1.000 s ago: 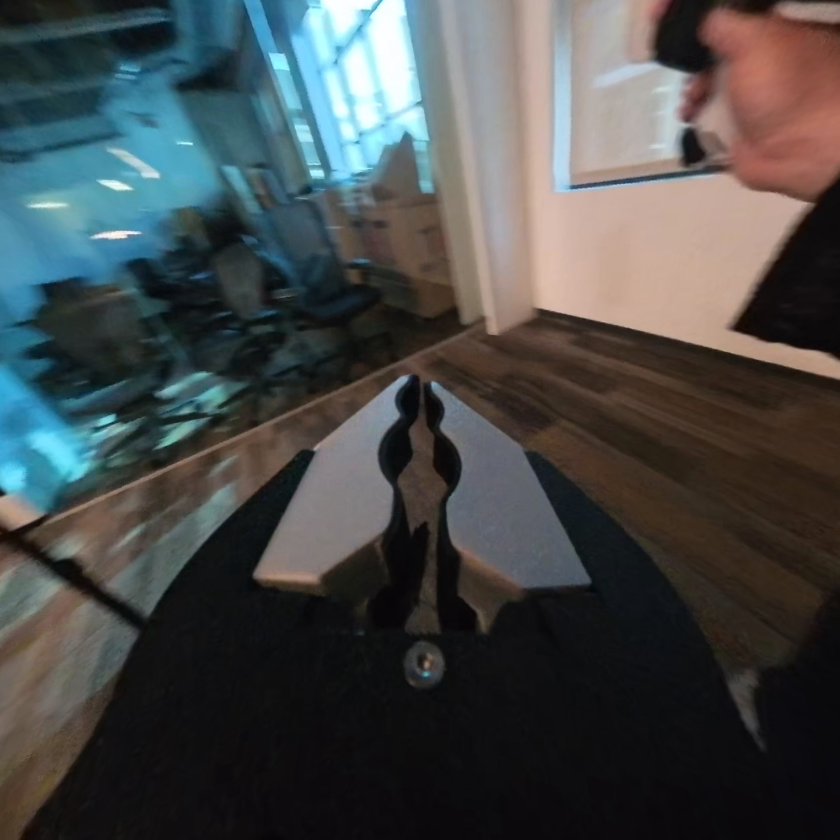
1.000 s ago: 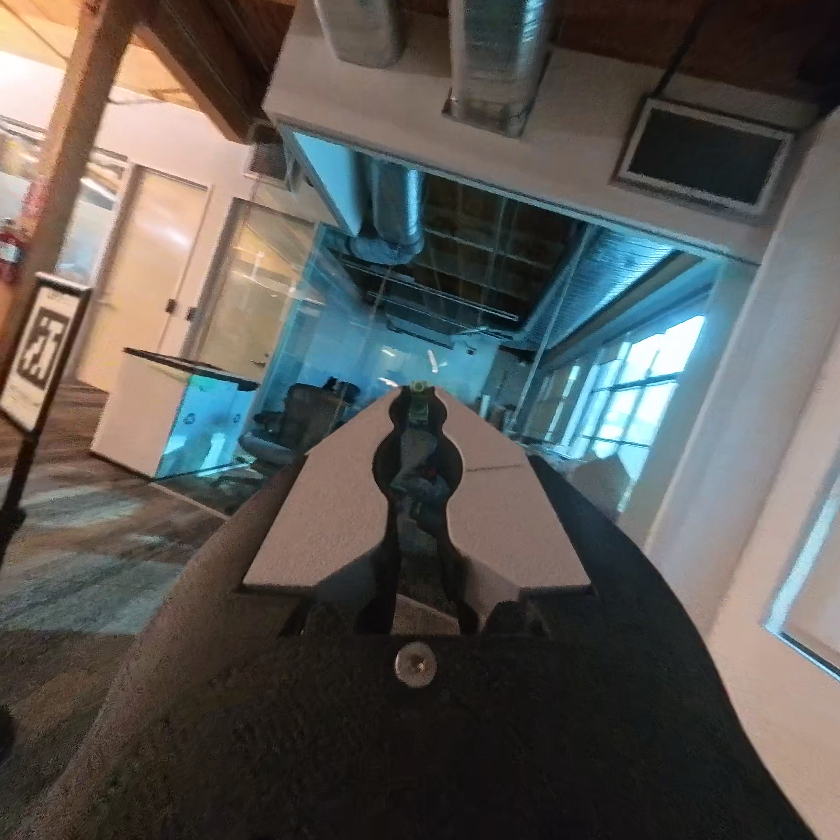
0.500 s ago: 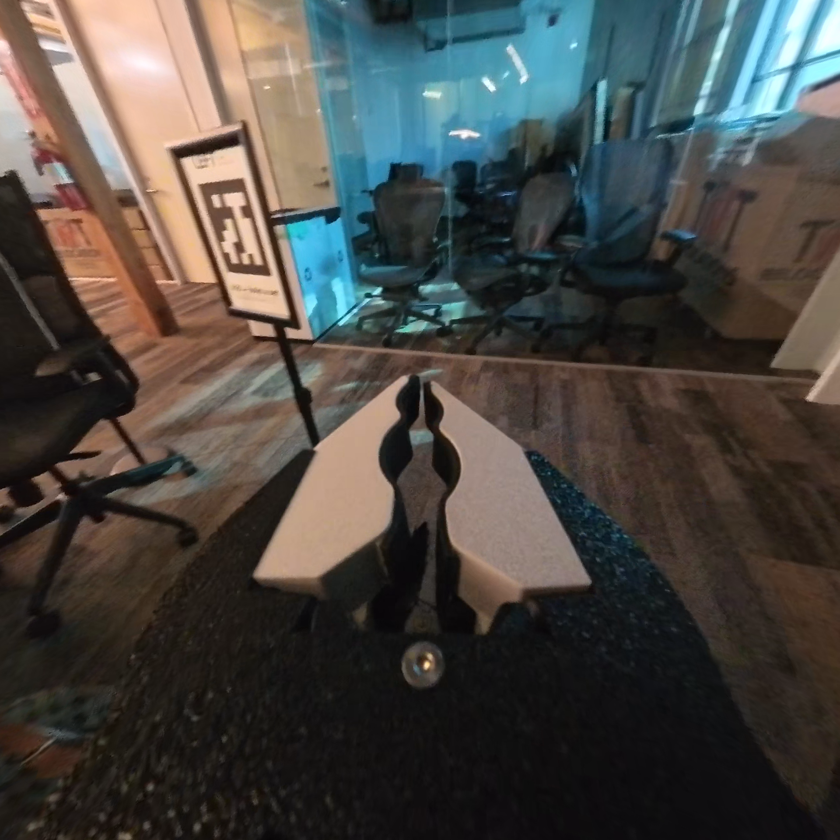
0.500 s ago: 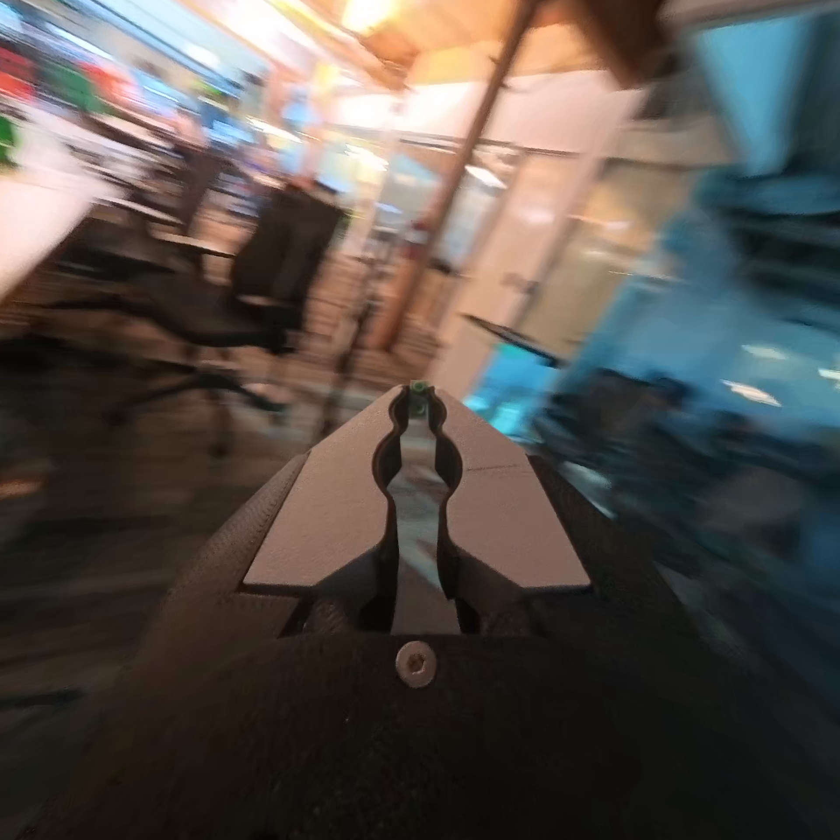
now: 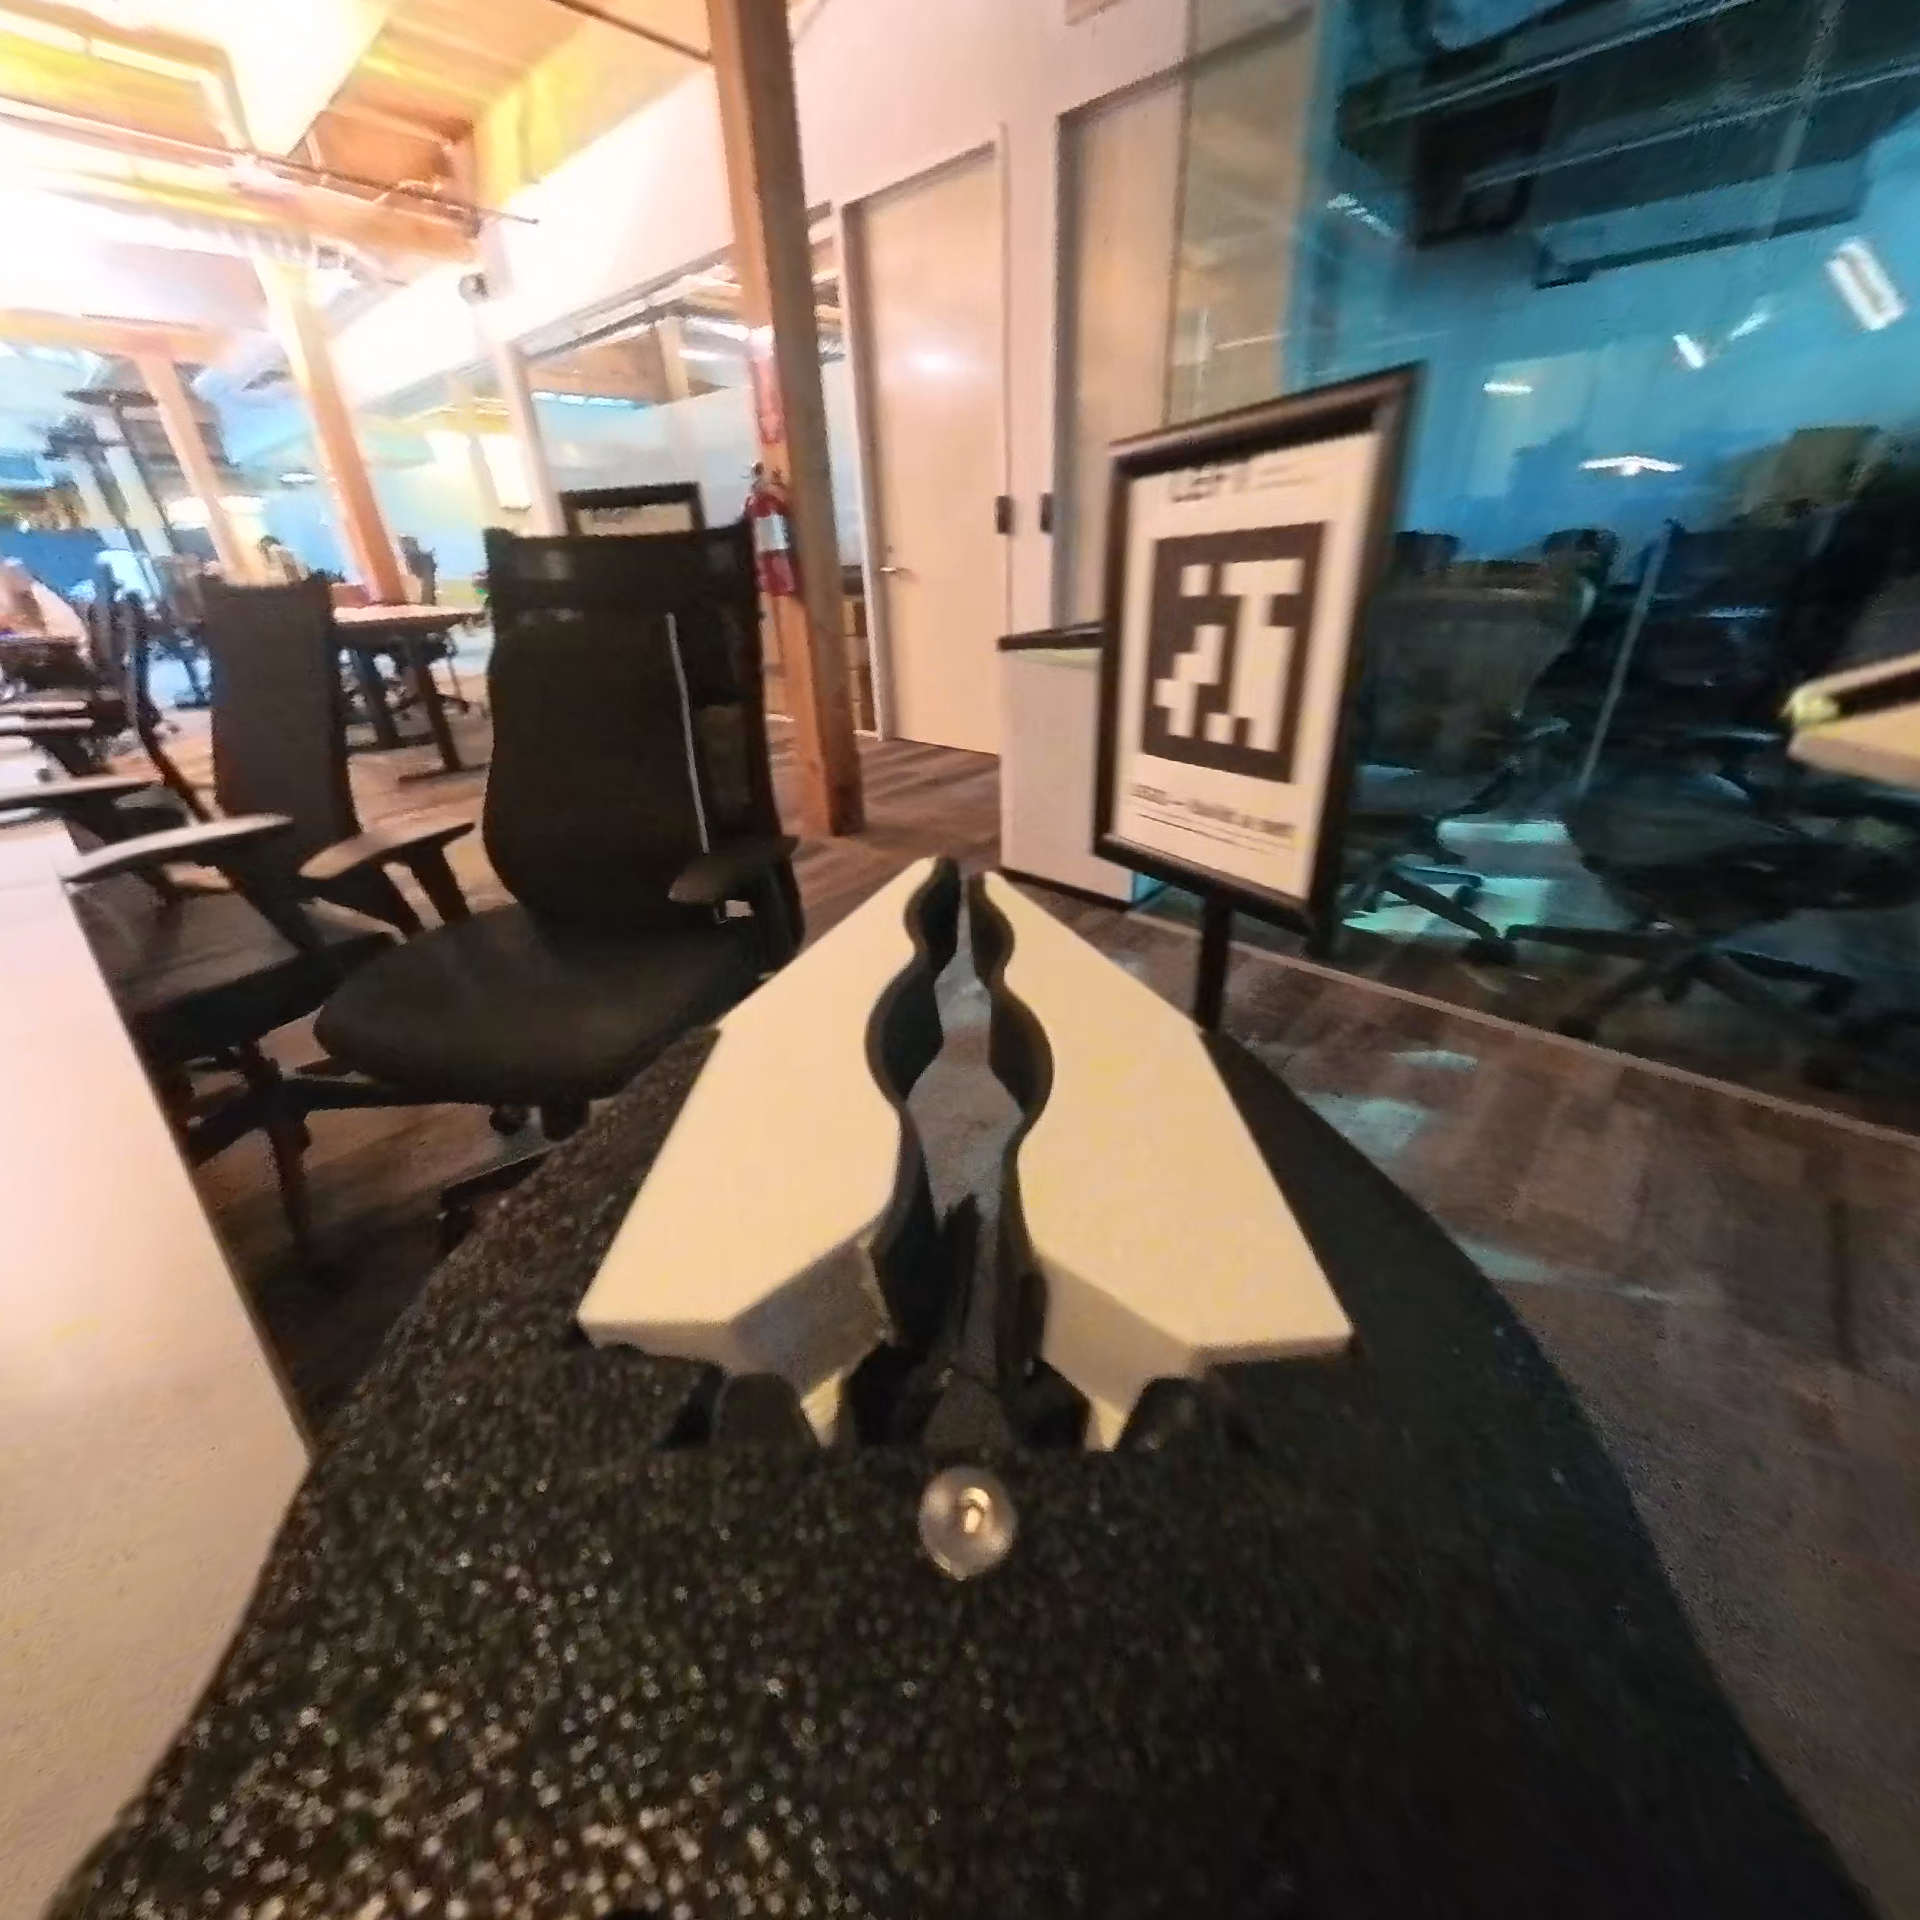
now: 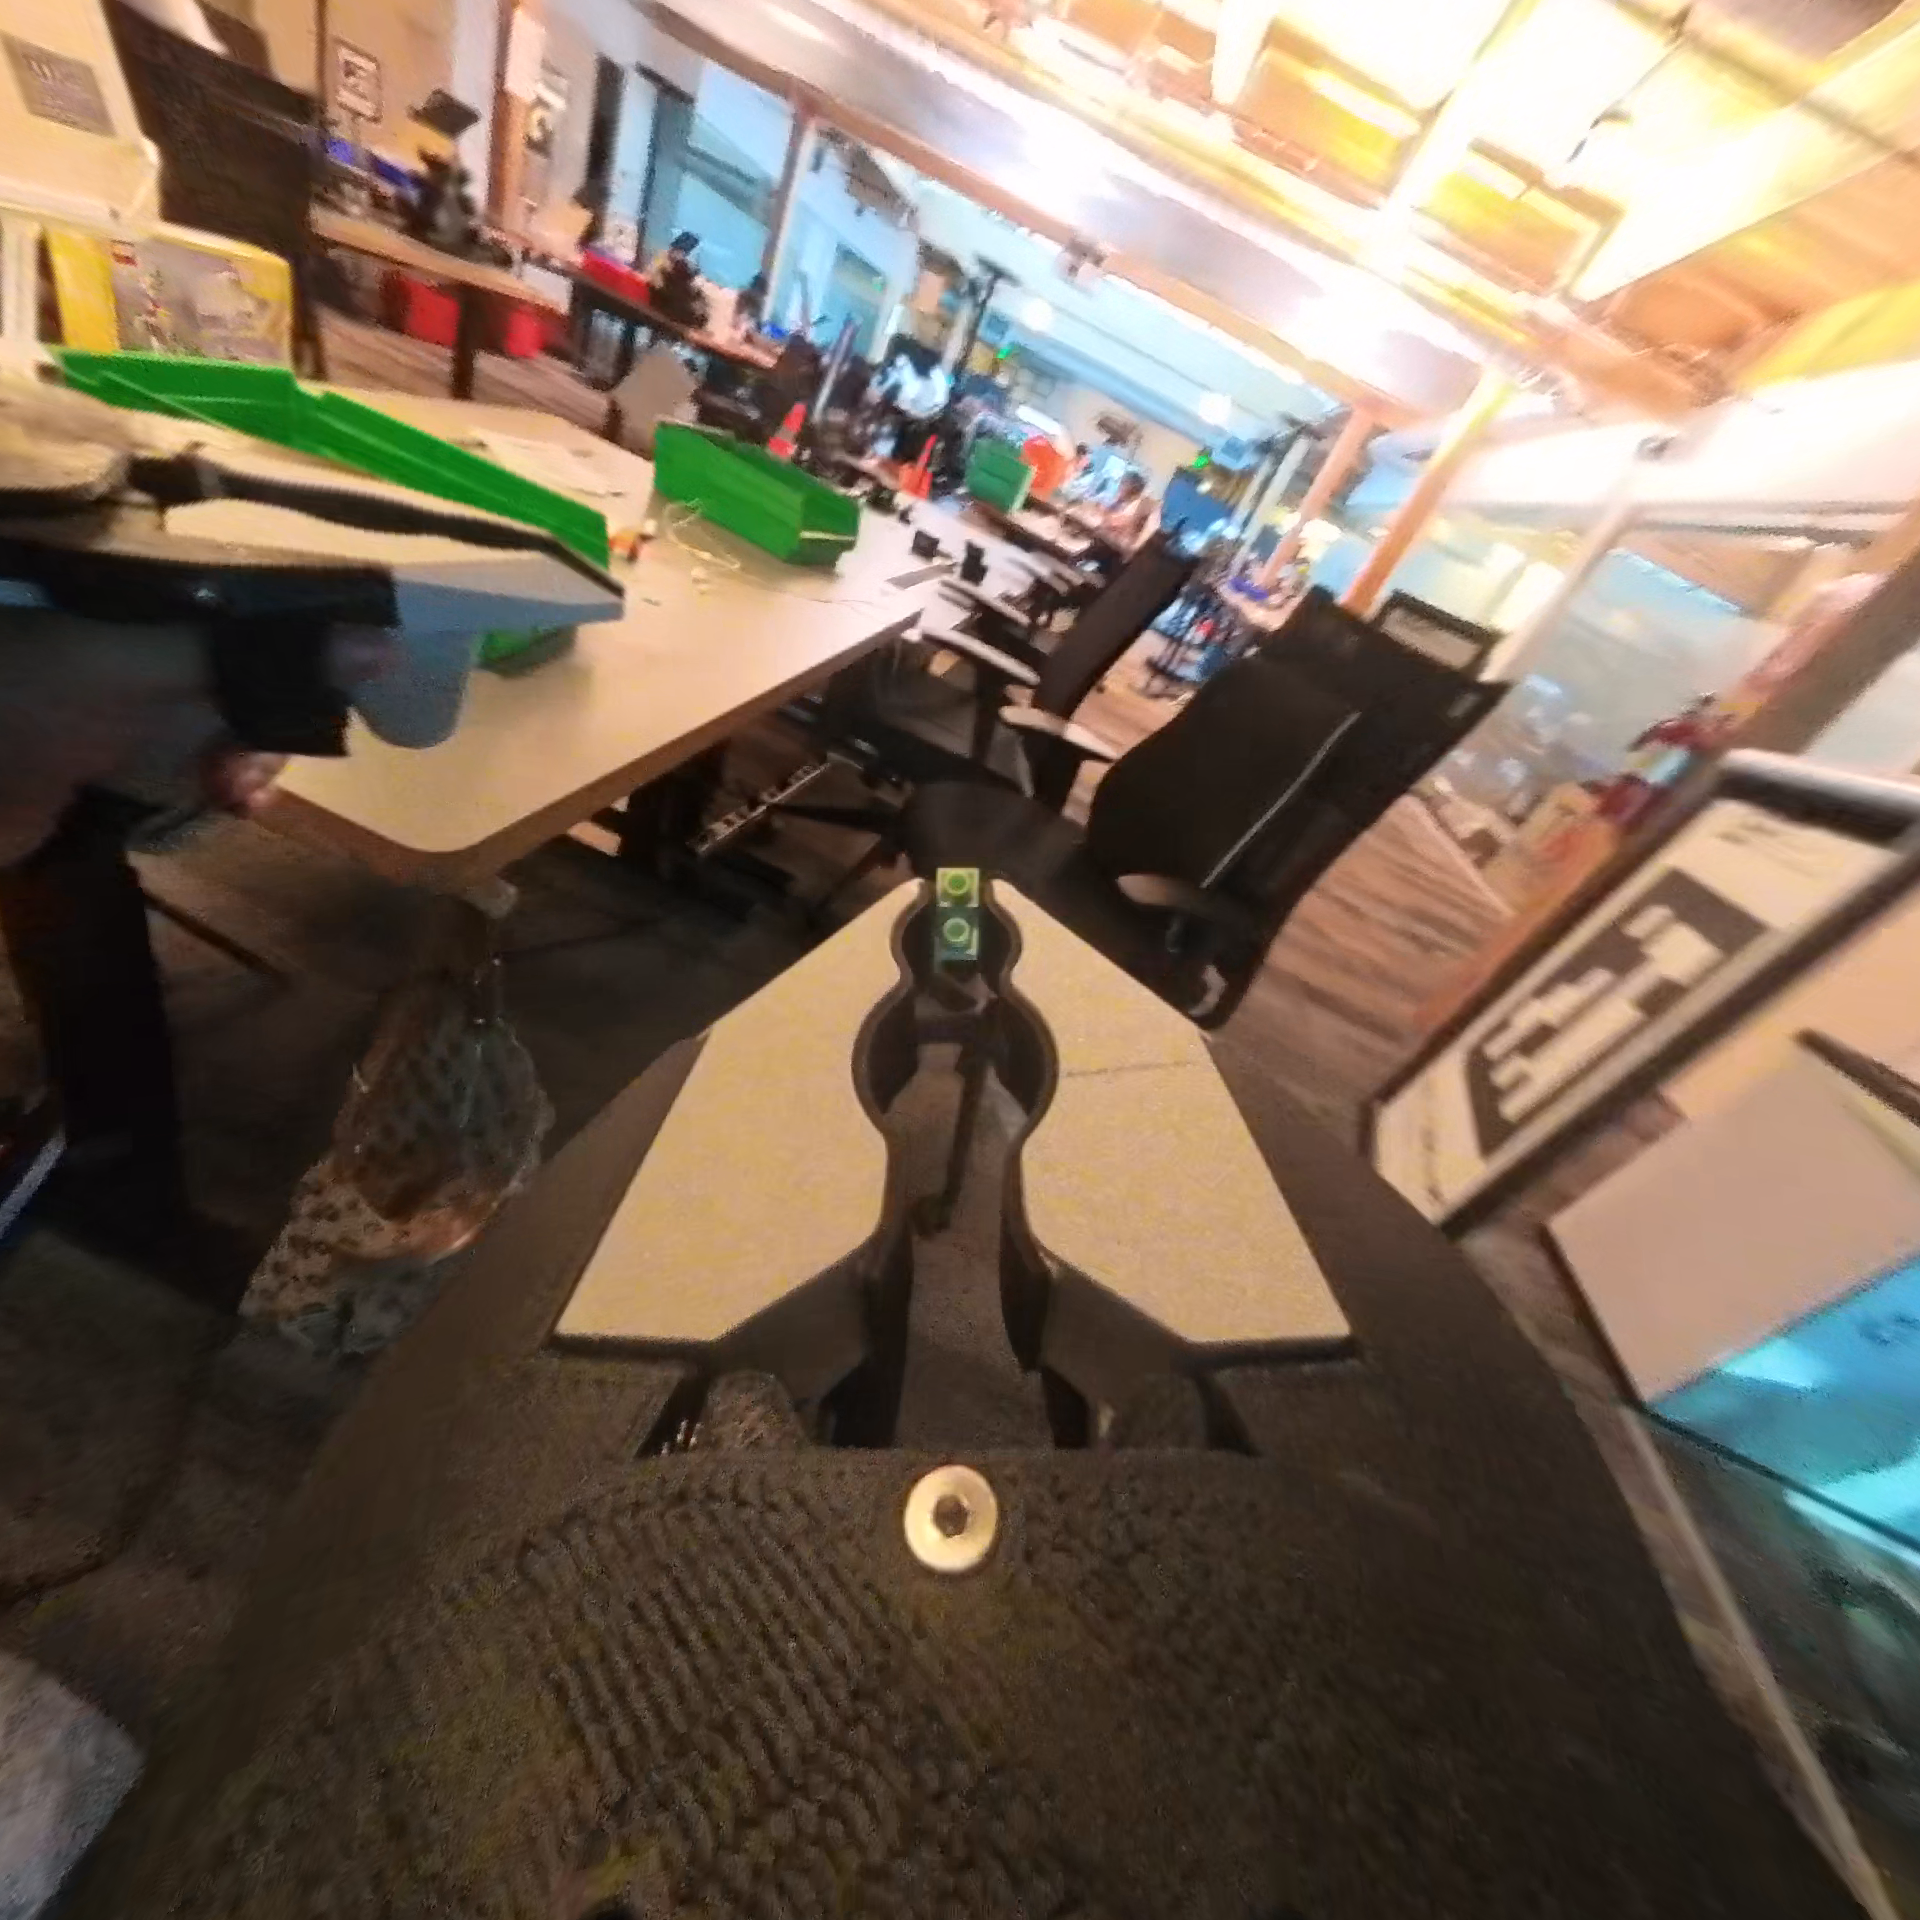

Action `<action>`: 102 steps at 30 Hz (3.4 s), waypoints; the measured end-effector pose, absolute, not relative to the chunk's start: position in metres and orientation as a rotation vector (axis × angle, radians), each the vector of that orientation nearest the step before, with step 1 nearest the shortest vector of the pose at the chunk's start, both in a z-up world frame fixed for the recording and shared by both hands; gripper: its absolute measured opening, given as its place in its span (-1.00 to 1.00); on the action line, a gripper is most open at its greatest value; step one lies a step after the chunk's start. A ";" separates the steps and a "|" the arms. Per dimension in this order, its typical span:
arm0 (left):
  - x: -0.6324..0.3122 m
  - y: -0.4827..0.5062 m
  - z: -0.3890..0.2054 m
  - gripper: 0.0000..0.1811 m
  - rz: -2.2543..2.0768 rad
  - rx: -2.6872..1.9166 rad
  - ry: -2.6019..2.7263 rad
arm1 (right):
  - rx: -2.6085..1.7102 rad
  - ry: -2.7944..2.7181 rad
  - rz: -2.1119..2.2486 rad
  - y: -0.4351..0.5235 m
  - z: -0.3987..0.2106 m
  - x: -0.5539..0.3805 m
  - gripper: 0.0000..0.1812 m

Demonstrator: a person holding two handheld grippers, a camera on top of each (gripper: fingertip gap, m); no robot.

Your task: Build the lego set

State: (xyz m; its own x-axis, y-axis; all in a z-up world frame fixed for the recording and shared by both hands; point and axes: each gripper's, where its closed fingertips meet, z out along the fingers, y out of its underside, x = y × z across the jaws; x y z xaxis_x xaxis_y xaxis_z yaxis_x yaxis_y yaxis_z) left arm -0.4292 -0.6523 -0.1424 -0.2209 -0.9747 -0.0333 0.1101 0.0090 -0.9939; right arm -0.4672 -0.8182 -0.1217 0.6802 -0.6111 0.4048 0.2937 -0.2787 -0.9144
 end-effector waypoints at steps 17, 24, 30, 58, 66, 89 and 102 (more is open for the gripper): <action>-0.204 -0.512 -0.135 -1.00 -1.124 -1.012 1.171 | -1.295 0.073 -0.838 -0.511 -0.033 -0.027 -0.93; -0.174 -0.389 -0.115 -1.00 -0.824 -1.232 0.943 | -1.262 0.012 -0.537 -0.362 -0.020 0.082 -0.92; -0.163 -0.313 -0.131 -1.00 -0.598 -1.354 0.826 | -1.608 -0.306 -0.075 -0.230 -0.121 0.050 -0.92; -0.143 -0.031 -0.197 -1.00 -0.086 -1.666 0.158 | -1.723 -1.819 0.652 -0.014 -0.353 -0.129 -0.87; -0.160 -0.062 -0.204 -1.00 0.327 -1.657 -0.237 | -1.632 -2.039 1.047 -0.039 -0.351 -0.151 -0.40; -0.020 -0.119 -0.190 -1.00 0.659 -1.227 -0.112 | -1.090 -1.775 1.280 -0.052 -0.285 -0.108 -0.22; 0.100 -0.202 -0.199 -1.00 0.529 -1.232 -0.157 | -1.751 -1.402 0.816 0.121 -0.328 0.087 -0.45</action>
State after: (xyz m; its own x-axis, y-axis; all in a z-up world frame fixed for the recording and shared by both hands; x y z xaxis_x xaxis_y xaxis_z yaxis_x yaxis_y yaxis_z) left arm 0.1002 -0.2022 -0.1989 0.8694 0.4654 -0.1659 -0.2996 0.2297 -0.9260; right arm 0.0872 0.1209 -0.3281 0.2015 0.9790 -0.0315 0.5109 -0.1325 -0.8494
